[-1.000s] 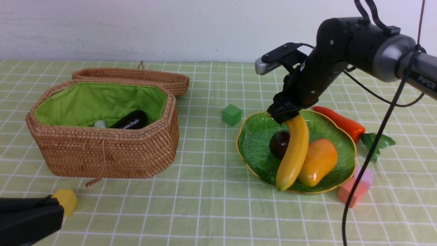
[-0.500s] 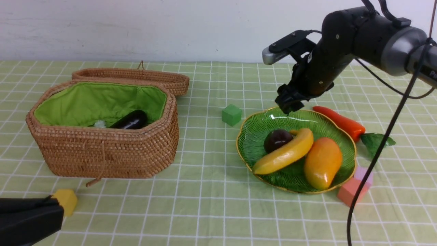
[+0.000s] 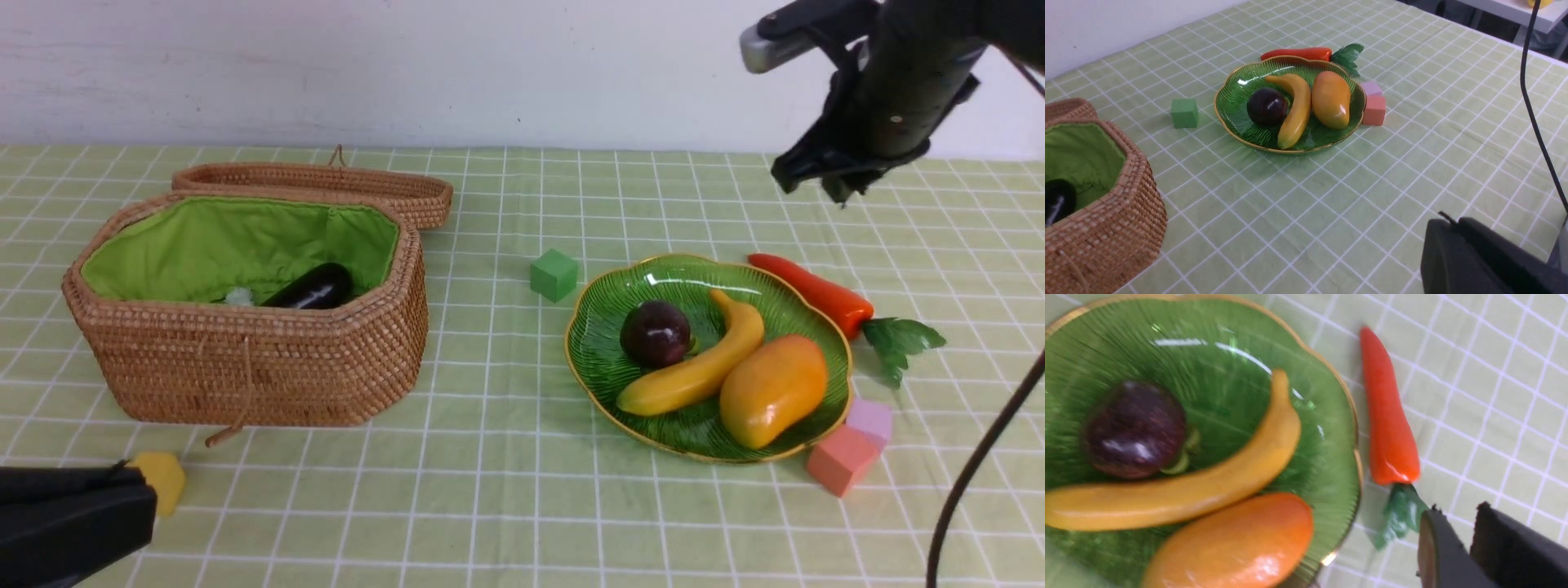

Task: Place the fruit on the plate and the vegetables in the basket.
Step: Use the right arm to grab a carrot and put it into the left basket

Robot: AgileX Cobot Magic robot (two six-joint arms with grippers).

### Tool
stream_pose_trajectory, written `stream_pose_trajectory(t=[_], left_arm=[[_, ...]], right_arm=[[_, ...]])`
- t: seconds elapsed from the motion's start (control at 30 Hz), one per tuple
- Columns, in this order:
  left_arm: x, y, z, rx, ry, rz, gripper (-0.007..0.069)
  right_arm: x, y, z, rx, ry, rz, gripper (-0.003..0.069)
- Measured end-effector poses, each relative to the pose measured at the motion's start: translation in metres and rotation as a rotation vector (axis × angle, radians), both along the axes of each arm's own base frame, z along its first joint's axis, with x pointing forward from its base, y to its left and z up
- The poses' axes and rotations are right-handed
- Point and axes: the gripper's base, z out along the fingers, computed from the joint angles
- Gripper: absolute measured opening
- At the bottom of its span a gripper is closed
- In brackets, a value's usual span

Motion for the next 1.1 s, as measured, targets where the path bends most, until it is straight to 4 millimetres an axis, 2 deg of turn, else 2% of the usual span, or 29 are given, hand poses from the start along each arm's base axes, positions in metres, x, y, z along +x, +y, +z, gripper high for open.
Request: stream_pose_trajectory(t=[0.1, 0.13, 0.17, 0.27, 0.33, 0.47, 0.53, 0.57, 0.6, 0.67, 0.77, 0.87, 1.1], left_arm=[[0.003, -0.003, 0.002, -0.031, 0.002, 0.000, 0.0014], [0.004, -0.004, 0.002, -0.034, 0.004, -0.001, 0.0015], [0.009, -0.008, 0.002, -0.046, 0.019, 0.000, 0.0015], [0.022, -0.018, 0.002, -0.038, 0.065, -0.003, 0.0015], [0.033, -0.025, 0.005, -0.027, 0.090, -0.003, 0.0015], [0.046, -0.034, 0.016, -0.034, 0.090, 0.002, 0.0015], [0.054, -0.039, 0.025, -0.050, 0.075, 0.010, 0.0015], [0.055, -0.040, 0.027, -0.055, 0.069, 0.011, 0.0015], [0.057, -0.040, 0.033, -0.072, 0.050, 0.016, 0.0015], [0.058, -0.040, 0.038, -0.087, 0.033, 0.021, 0.0015], [0.057, -0.040, 0.038, -0.087, 0.032, 0.019, 0.0015], [0.056, -0.040, 0.037, -0.071, 0.050, 0.011, 0.0015], [0.055, -0.041, 0.034, -0.051, 0.077, -0.002, 0.0015]], right_arm=[[0.002, -0.040, -0.002, 0.014, 0.045, -0.096, 0.0026], [0.003, -0.046, -0.003, 0.024, 0.049, -0.109, 0.0020], [0.004, -0.070, -0.006, 0.074, 0.065, -0.161, 0.0008], [0.007, -0.101, -0.016, 0.185, 0.103, -0.199, 0.0028], [0.010, -0.114, -0.025, 0.238, 0.125, -0.194, 0.0064], [0.020, -0.120, -0.042, 0.318, 0.145, -0.129, 0.0190], [0.027, -0.119, -0.053, 0.322, 0.141, -0.073, 0.0290], [0.029, -0.119, -0.057, 0.318, 0.142, -0.056, 0.0318], [0.035, -0.116, -0.067, 0.307, 0.147, -0.013, 0.0385], [0.042, -0.114, -0.082, 0.301, 0.159, 0.019, 0.0448], [0.051, -0.112, -0.104, 0.305, 0.180, 0.031, 0.0489], [0.058, -0.110, -0.120, 0.342, 0.181, 0.028, 0.0499], [0.068, -0.106, -0.130, 0.407, 0.118, 0.040, 0.0502]])
